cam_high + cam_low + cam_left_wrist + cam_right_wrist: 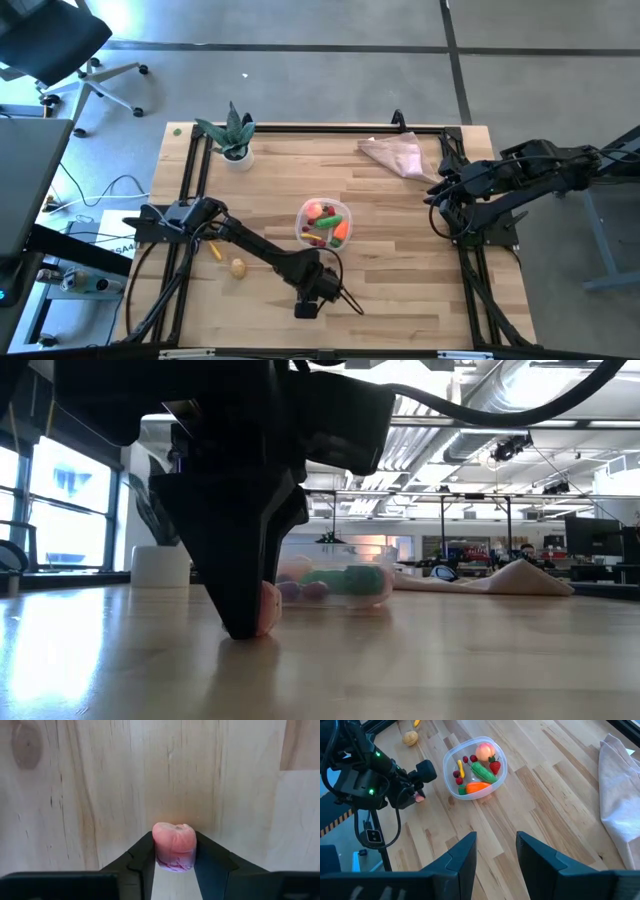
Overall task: Pick and placing Produce into tupperware
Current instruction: Put the pink peach into the transparent bin
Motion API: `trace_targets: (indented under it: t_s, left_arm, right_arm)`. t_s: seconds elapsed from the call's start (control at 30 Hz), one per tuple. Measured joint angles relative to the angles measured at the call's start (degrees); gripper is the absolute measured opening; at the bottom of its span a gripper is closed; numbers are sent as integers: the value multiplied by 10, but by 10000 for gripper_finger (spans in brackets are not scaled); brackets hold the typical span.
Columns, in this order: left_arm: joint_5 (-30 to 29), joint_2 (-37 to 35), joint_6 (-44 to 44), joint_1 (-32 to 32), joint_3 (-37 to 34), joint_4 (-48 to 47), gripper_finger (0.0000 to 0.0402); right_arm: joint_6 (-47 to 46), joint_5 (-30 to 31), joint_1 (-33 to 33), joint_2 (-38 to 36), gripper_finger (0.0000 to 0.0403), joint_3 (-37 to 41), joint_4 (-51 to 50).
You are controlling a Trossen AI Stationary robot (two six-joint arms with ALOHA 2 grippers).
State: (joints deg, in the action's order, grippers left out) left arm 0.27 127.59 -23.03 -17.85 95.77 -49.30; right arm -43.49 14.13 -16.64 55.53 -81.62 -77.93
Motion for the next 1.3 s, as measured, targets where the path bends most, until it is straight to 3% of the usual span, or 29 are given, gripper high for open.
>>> trace_targets:
  t_s: [0.33,0.6,0.9,1.0,1.17,1.3]
  left_arm:
    - [-11,-13,1,4,18,-40,128]
    - [-84,-16,62,46,164,-171,107]
    - [-164,-17,129,136,303,-292,114]
    - [-140,-17,143,174,311,-300,114]
    - [-28,-17,156,221,285,-274,111]
    - [-4,-17,168,223,250,-234,111]
  right_arm:
    - [0,0,0,0,130,0,0]
    - [0,0,0,0,130,0,0]
    - [0,0,0,0,130,0,0]
    - [0,0,0,0,130,0,0]
    - [0,0,0,0,130,0,0]
    - [0,0,0,0,130,0,0]
